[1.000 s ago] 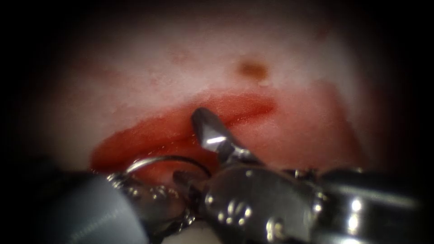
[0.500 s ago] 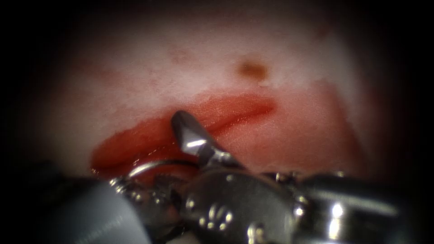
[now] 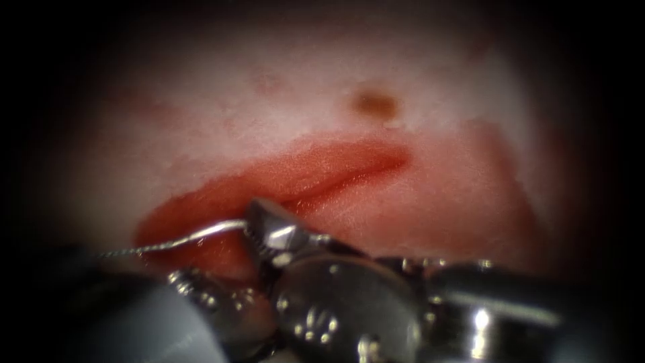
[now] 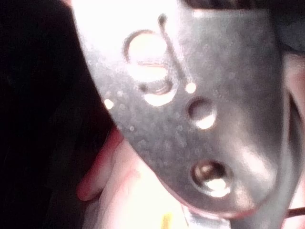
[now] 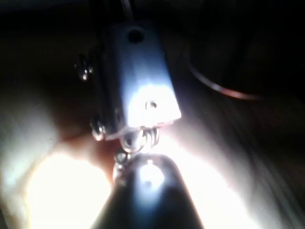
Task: Wound Closure
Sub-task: Hand the needle to the right gripper, then pass the needle back to the left tool to regrasp.
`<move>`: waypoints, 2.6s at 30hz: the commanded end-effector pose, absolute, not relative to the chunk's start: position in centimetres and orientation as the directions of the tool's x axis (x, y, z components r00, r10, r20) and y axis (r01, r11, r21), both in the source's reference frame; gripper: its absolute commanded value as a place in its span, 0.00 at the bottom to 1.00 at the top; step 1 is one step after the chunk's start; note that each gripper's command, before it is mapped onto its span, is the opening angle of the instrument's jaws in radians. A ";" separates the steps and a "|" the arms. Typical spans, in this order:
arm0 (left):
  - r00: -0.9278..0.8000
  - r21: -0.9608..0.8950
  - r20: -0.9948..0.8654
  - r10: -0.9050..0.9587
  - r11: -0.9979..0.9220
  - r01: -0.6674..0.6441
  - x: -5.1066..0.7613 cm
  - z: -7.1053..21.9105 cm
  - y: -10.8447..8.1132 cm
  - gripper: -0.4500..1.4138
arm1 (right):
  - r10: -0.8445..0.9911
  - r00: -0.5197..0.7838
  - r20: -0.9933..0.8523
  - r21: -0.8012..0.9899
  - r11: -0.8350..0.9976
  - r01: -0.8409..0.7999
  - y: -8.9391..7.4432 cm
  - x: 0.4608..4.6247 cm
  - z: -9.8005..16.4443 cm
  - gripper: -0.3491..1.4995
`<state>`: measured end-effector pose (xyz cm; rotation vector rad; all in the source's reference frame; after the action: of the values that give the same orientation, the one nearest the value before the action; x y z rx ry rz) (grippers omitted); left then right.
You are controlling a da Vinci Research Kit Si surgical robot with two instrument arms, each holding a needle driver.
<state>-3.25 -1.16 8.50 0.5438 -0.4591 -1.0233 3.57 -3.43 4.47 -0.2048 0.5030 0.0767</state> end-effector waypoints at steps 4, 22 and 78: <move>0.449 0.619 0.115 -0.886 0.418 0.665 -3.29 8.5 -1.0 0.00 | 0.014 0.861 -0.508 -0.152 0.983 -0.106 -3.4 3.67 4.5 0.00; 0.273 0.732 0.193 -0.942 0.324 0.600 -3.11 8.2 -0.9 0.97 | 0.037 0.879 -0.475 -0.213 0.965 -0.155 -3.1 3.32 4.4 0.00; -0.154 0.972 -0.198 -0.968 -0.215 0.100 -3.08 8.2 -0.7 0.66 | 0.481 -0.078 -0.874 0.486 0.868 -0.103 -2.6 2.51 4.5 0.00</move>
<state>-3.06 -0.84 8.27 1.2078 -1.1058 -1.5280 2.39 -2.70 4.50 0.3054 1.5759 0.4969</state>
